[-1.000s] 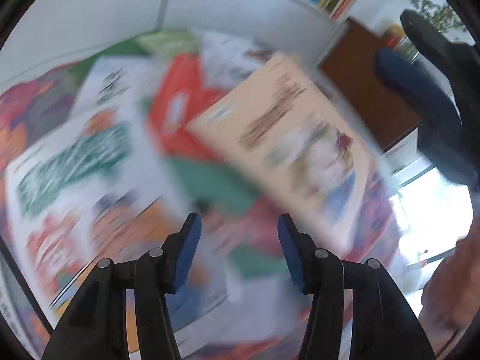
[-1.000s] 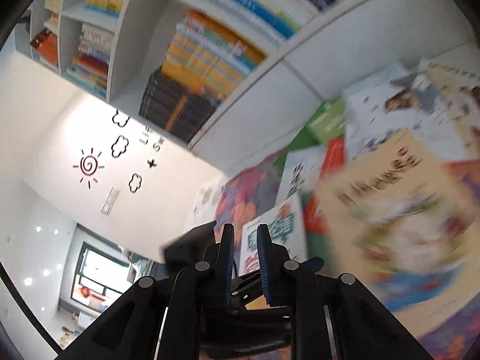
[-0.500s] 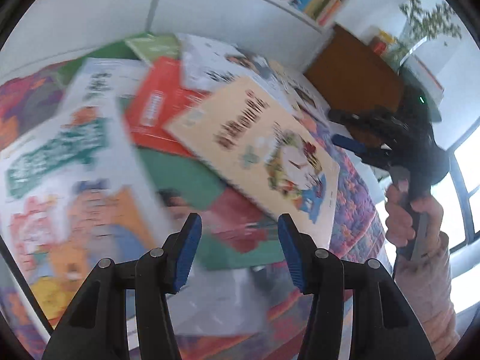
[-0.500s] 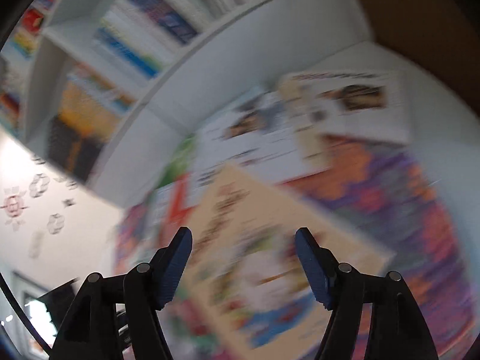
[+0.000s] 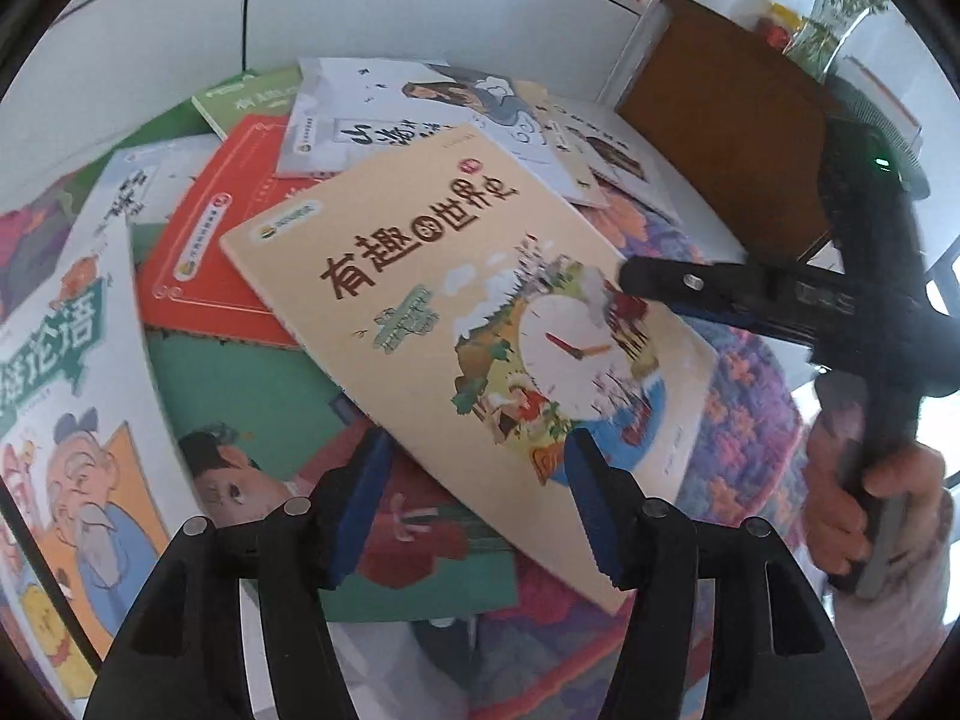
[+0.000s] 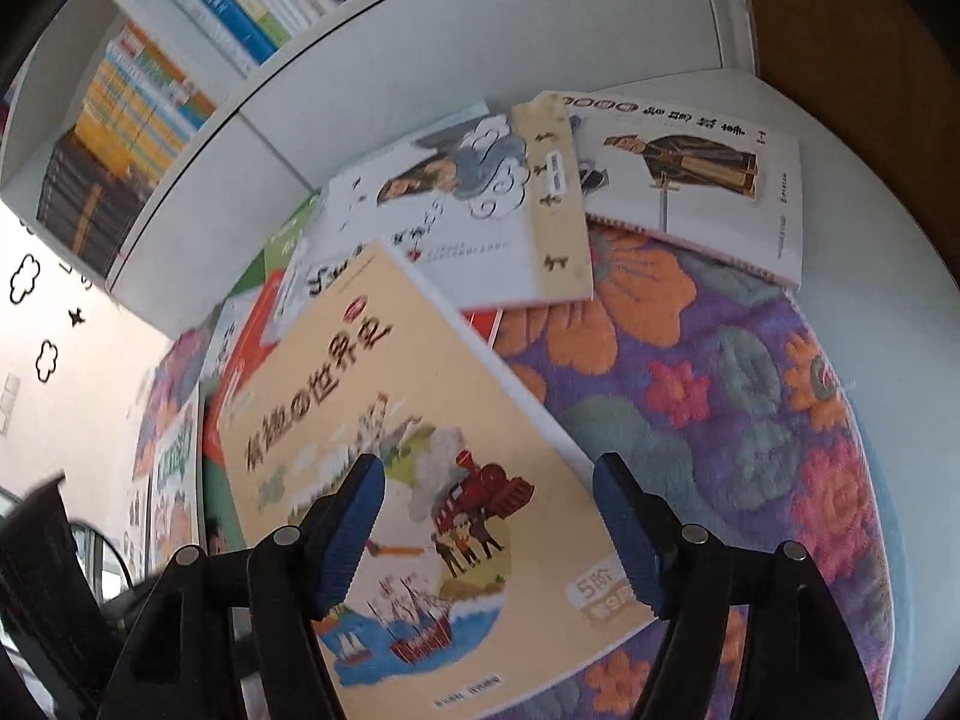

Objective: Organize books

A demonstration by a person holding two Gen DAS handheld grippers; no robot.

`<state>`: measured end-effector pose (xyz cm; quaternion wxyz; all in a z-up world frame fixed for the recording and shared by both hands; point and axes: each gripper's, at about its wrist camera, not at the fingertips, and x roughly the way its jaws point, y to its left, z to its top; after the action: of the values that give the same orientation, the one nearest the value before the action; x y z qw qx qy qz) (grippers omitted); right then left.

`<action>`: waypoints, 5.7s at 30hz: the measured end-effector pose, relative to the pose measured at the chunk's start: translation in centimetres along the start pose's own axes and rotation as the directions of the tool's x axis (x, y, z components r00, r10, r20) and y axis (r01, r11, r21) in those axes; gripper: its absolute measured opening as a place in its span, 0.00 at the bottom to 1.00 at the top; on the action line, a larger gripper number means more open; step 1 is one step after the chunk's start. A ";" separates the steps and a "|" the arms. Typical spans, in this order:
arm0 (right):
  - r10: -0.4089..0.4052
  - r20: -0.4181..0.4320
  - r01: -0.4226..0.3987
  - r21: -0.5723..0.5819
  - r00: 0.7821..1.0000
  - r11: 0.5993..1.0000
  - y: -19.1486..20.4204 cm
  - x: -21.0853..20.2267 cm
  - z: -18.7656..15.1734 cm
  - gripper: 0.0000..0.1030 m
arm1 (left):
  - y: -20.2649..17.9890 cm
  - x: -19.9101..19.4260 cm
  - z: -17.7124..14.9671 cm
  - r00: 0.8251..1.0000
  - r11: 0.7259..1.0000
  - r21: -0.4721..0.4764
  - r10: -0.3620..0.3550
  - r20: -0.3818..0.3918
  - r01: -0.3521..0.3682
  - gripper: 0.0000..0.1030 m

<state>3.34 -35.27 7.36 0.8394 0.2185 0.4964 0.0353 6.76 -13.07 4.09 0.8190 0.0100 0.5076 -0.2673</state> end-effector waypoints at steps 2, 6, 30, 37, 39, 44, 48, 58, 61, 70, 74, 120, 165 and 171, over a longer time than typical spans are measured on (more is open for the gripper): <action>0.038 -0.017 -0.037 0.014 0.999 0.999 0.1 -0.3 -0.9 0.74 | -0.1 -0.2 -0.2 0.999 0.999 0.022 0.040 -0.002 -0.040 0.55; 0.072 -0.070 -0.072 0.003 0.995 0.997 1.0 -0.8 -2.8 0.75 | 0.5 -0.8 -1.0 0.998 0.997 0.044 0.069 -0.004 -0.069 0.55; 0.389 -0.130 -0.366 0.170 0.912 0.915 0.2 -0.6 -7.5 0.80 | 1.1 -4.3 -7.6 0.996 0.993 0.115 0.050 -0.075 -0.041 0.56; 0.345 -0.184 -0.338 0.072 0.920 0.938 2.5 -0.4 -7.7 0.82 | 1.8 -4.5 -7.7 0.996 0.996 0.084 0.009 -0.086 -0.002 0.56; 0.404 -0.166 -0.383 0.143 0.900 0.912 1.2 -0.5 -7.5 0.79 | 2.0 -4.7 -7.9 0.996 0.997 0.073 0.021 -0.083 -0.015 0.57; 0.443 -0.190 -0.418 0.159 0.876 0.895 1.6 0.3 -8.7 0.82 | 0.7 -4.5 -8.0 0.995 0.993 0.112 0.035 -0.088 -0.025 0.58; 0.386 -0.208 -0.380 0.068 0.899 0.922 2.1 -0.2 -9.2 0.82 | 1.0 -4.9 -8.6 0.997 0.992 0.126 0.023 -0.073 -0.014 0.58; 0.281 -0.158 -0.276 0.055 0.947 0.960 1.8 -2.7 -11.5 0.52 | 2.5 -6.5 -9.4 0.997 0.998 0.010 -0.069 -0.037 0.070 0.43; 0.275 -0.174 -0.274 0.031 0.946 0.961 2.8 -3.9 -11.8 0.51 | 4.0 -7.4 -9.2 0.990 0.988 -0.060 -0.141 -0.015 0.140 0.43; 0.292 -0.150 -0.293 0.013 0.945 0.956 6.4 -6.2 -11.4 0.51 | 5.4 -10.4 -8.9 0.987 0.984 -0.084 -0.151 0.046 0.155 0.43; 0.300 -0.138 -0.307 -0.035 0.944 0.951 8.3 -6.9 -11.2 0.51 | 6.7 -11.6 -9.3 0.985 0.981 -0.098 -0.164 0.053 0.169 0.43; 0.311 -0.253 -0.332 -0.042 0.916 0.942 11.0 -2.6 -13.3 0.26 | 12.4 -12.0 -10.9 0.992 0.978 -0.179 -0.119 -0.041 0.110 0.23; 0.338 -0.512 -0.462 -0.135 0.790 0.876 39.0 14.6 -9.7 0.28 | 37.5 -22.5 -16.4 0.986 0.874 -0.482 0.123 0.110 -0.056 0.28; 0.330 -0.525 -0.449 -0.115 0.785 0.886 38.8 16.6 -9.8 0.28 | 38.4 -21.1 -16.3 0.987 0.870 -0.489 0.121 0.104 -0.055 0.28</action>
<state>9.48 7.55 5.32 0.6790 0.2002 0.6289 0.3215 3.33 33.53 4.06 0.8384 -0.1898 0.5022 -0.0939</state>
